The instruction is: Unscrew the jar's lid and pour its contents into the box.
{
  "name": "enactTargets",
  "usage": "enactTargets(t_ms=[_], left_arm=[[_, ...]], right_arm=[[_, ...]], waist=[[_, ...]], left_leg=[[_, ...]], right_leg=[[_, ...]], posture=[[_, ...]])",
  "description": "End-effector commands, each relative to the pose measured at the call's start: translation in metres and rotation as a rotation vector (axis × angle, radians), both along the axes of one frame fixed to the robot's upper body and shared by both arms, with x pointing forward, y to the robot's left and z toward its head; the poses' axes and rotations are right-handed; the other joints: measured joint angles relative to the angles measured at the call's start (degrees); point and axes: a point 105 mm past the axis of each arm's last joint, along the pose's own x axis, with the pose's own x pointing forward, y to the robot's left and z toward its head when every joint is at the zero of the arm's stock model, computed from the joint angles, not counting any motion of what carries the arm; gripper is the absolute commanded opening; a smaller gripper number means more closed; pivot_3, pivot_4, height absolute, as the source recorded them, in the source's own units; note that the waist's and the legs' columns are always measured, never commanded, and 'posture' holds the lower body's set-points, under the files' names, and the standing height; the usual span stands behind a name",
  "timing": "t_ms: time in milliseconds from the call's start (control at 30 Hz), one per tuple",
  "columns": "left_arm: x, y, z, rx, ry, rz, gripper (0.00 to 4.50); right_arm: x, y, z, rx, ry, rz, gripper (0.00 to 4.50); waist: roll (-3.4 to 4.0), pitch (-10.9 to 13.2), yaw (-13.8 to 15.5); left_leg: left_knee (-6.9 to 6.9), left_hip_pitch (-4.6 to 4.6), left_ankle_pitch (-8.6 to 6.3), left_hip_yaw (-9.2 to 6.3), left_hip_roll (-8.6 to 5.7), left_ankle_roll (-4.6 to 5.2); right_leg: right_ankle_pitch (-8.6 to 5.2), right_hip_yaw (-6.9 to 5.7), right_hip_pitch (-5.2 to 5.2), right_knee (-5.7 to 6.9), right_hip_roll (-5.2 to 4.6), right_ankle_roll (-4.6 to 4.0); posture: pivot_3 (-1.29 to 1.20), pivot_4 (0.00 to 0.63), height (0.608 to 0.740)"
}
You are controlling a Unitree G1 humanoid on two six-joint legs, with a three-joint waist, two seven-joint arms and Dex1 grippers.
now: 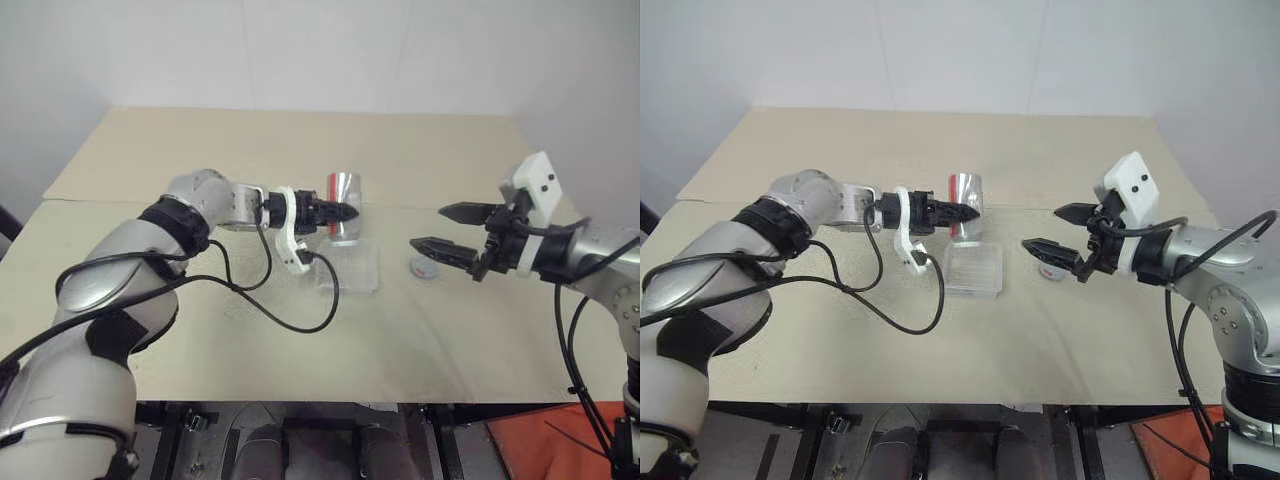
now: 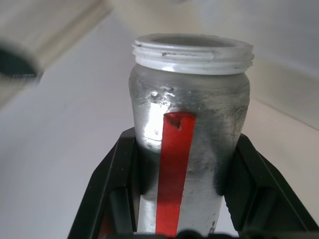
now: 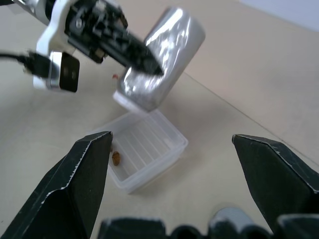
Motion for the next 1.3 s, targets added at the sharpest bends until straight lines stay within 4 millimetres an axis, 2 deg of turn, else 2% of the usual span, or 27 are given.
enactTargets(t_ms=[33,100,133,200,233,300,400,500,567,633,733,967,1100,1167,1300], left_arm=[[0.007,0.014,0.028,-0.286,0.141,0.099,1.86],[0.012,0.025,0.035,-0.433,0.228,0.154,1.86],[0.016,0.031,0.041,-0.573,0.298,0.187,1.86],[0.021,0.041,0.045,-0.747,0.396,0.220,1.86],[0.024,0.046,0.044,-0.877,0.501,0.244,1.86],[0.027,0.059,0.037,-1.065,0.701,0.278,1.86],[0.023,0.072,0.023,-1.219,0.896,0.314,1.86],[0.017,0.076,0.008,-1.364,1.127,0.344,1.86],[0.009,0.079,-0.010,-1.475,1.316,0.369,1.86],[-0.001,0.081,-0.029,-1.514,1.442,0.391,1.86],[-0.010,0.082,-0.046,-1.534,1.491,0.431,1.86],[-0.010,0.089,-0.064,-1.636,1.528,0.462,1.86],[-0.012,0.089,-0.070,-1.608,1.518,0.472,1.86],[-0.017,0.087,-0.071,-1.583,1.524,0.461,2.58],[-0.026,0.088,-0.076,-1.563,1.544,0.457,3.69]], right_arm=[[-0.001,0.003,0.011,-0.006,-0.061,0.026,4.48],[0.000,0.004,0.010,-0.003,-0.057,0.035,4.48],[0.001,0.005,0.010,0.003,-0.054,0.040,4.48],[0.001,0.007,0.009,0.010,-0.051,0.047,4.48],[0.002,0.009,0.008,0.014,-0.049,0.053,4.48],[0.003,0.010,0.007,0.017,-0.048,0.061,4.48],[0.005,0.012,0.008,0.018,-0.053,0.073,4.48],[0.007,0.014,0.009,0.013,-0.059,0.086,4.48],[0.007,0.014,0.009,0.008,-0.059,0.095,4.48],[0.008,0.014,0.009,0.005,-0.058,0.102,4.48],[0.010,0.014,0.009,0.002,-0.059,0.105,4.48],[0.011,0.014,0.008,-0.004,-0.059,0.103,4.48],[0.009,0.014,0.009,-0.005,-0.062,0.111,4.48],[0.008,0.015,0.008,-0.007,-0.062,0.114,4.50],[0.006,0.015,0.007,-0.009,-0.063,0.116,4.50]], waist=[[0.02,0.0,-0.1],[0.02,0.0,-0.1],[0.03,0.0,-0.1],[0.03,0.0,-0.1],[0.03,0.0,-0.1],[0.06,0.0,-0.1],[0.06,0.0,-0.3],[0.06,0.0,-0.5],[0.06,0.0,-0.5],[0.08,0.0,-0.6],[0.08,-0.1,-0.7],[0.08,-0.1,-0.2],[0.08,-0.1,-0.1],[0.08,-0.1,-0.1],[0.08,-0.1,-0.2]], left_leg=[[0.01,0.00,0.00,0.00,0.00,0.00],[0.02,0.01,0.00,0.01,0.01,0.00],[0.03,0.02,0.00,0.01,0.03,0.00],[0.07,0.00,0.00,0.00,0.03,0.00],[0.09,0.00,0.00,0.00,0.03,0.00],[0.14,0.00,0.00,-0.02,0.02,0.01],[0.29,-0.03,-0.01,-0.05,0.07,0.02],[0.39,-0.04,-0.02,-0.11,0.09,0.04],[0.44,-0.03,-0.03,-0.16,0.08,0.05],[0.45,0.01,-0.05,-0.19,0.07,0.08],[0.46,0.07,-0.08,-0.20,0.06,0.13],[0.48,0.18,-0.08,-0.19,0.04,0.13],[0.48,0.15,-0.08,-0.18,0.03,0.14],[0.48,0.16,-0.08,-0.18,0.04,0.14],[0.48,0.18,-0.09,-0.17,0.04,0.14]], right_leg=[[0.00,0.00,0.00,0.01,0.00,-0.01],[0.00,0.00,0.00,0.01,0.00,-0.01],[0.01,0.00,0.00,0.01,0.01,-0.01],[0.01,-0.02,0.01,0.03,0.01,-0.01],[0.01,-0.02,0.01,0.04,0.00,-0.02],[0.02,-0.03,0.07,0.10,-0.01,-0.01],[0.02,-0.03,0.09,0.12,0.03,-0.01],[0.03,-0.04,0.12,0.15,0.06,-0.01],[0.03,-0.07,0.19,0.11,0.06,-0.01],[0.03,-0.07,0.27,0.11,0.05,0.00],[0.03,-0.05,0.31,0.09,0.05,0.01],[0.03,-0.05,0.39,-0.11,0.05,0.00],[0.03,-0.05,0.39,-0.09,0.04,0.00],[0.03,-0.04,0.38,-0.10,0.04,0.00],[0.03,-0.03,0.38,-0.11,0.05,-0.01]], posture=[[0.00,0.150,0.740],[0.00,0.150,0.740],[0.00,0.150,0.740],[0.00,0.150,0.740],[0.00,0.150,0.740],[0.00,0.150,0.740],[0.00,0.150,0.740],[0.00,0.150,0.740],[0.00,0.150,0.740],[0.00,0.150,0.740],[0.00,0.150,0.740],[0.00,0.150,0.740],[0.00,0.150,0.740],[0.00,0.150,0.740],[0.00,0.150,0.740]])
